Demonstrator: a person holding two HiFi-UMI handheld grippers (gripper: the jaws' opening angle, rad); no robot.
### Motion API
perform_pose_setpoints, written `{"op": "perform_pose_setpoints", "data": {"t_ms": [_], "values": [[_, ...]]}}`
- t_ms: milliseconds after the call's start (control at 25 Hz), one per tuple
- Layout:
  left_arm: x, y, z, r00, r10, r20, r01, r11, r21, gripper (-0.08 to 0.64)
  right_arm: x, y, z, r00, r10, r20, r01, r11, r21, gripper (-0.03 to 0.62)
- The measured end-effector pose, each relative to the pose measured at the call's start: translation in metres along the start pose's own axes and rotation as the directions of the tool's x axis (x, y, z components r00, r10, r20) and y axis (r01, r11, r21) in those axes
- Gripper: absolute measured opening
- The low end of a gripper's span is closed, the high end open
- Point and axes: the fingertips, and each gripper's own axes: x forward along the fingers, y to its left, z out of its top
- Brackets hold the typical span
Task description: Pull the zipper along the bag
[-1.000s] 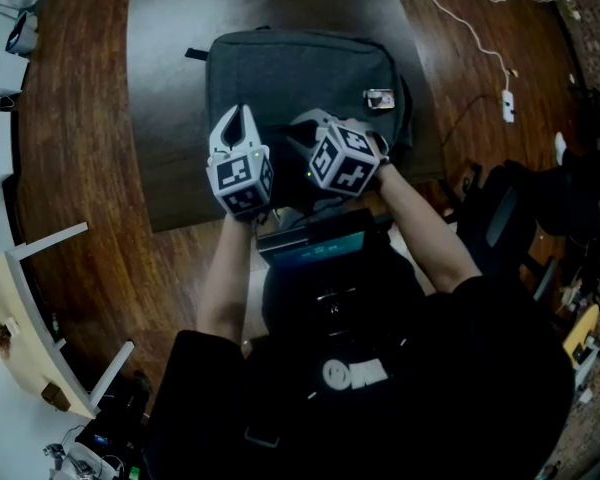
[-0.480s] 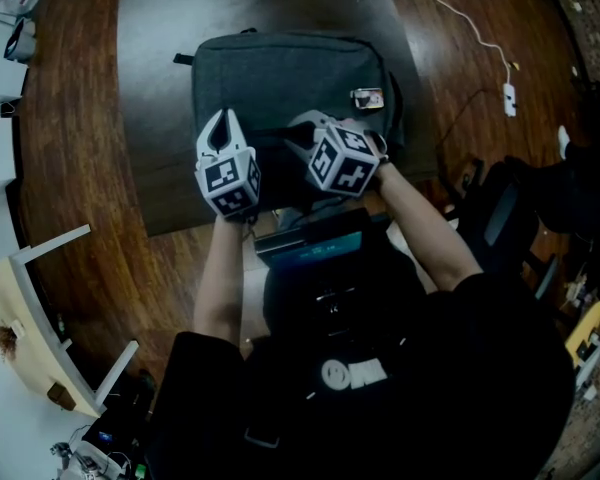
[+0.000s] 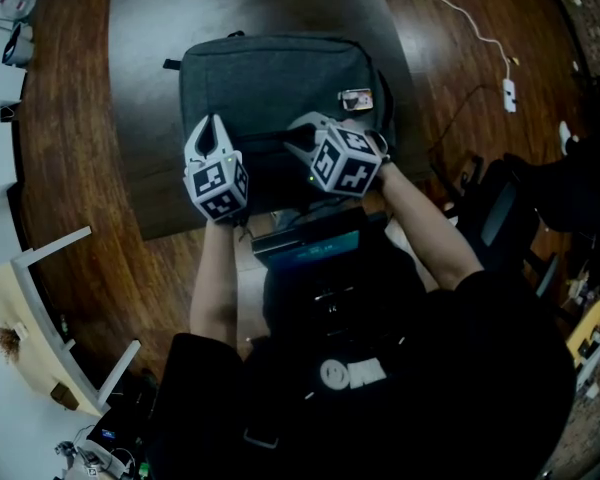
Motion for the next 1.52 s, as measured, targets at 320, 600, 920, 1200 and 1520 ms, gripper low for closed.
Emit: {"op": "perform_pose_setpoints", "data": {"t_ms": [320, 600, 920, 1200, 1520], "values": [[0.003, 0.0, -0.002, 1.0, 0.024, -0.011, -0.024, 1.0, 0.012, 0.002, -0.011, -0.005, -0.017, 1.0, 0.007, 0.012, -0.007, 1.0, 0.002, 0.049], [0.003, 0.001, -0.004, 0.999, 0.035, -0.026, -0.034, 0.999, 0.021, 0.002, -0.018, -0.009, -0.036, 1.0, 0.014, 0.008, -0.014, 1.0, 0.015, 0.048], [0.003, 0.001, -0.009, 0.998, 0.044, -0.044, -0.042, 0.999, 0.031, 0.002, -0.024, -0.013, -0.053, 1.0, 0.027, 0.011, -0.027, 1.0, 0.012, 0.048], [0.005, 0.0, -0.003, 0.998, 0.053, -0.032, -0.052, 0.998, 0.039, 0.002, -0.025, -0.019, -0.07, 0.999, 0.036, -0.004, -0.036, 0.999, 0.022, 0.046], [0.005, 0.0, -0.007, 0.996, 0.065, -0.056, -0.062, 0.997, 0.047, 0.002, -0.026, -0.021, -0.089, 0.999, 0.048, -0.013, -0.047, 0.998, 0.051, 0.041]]}}
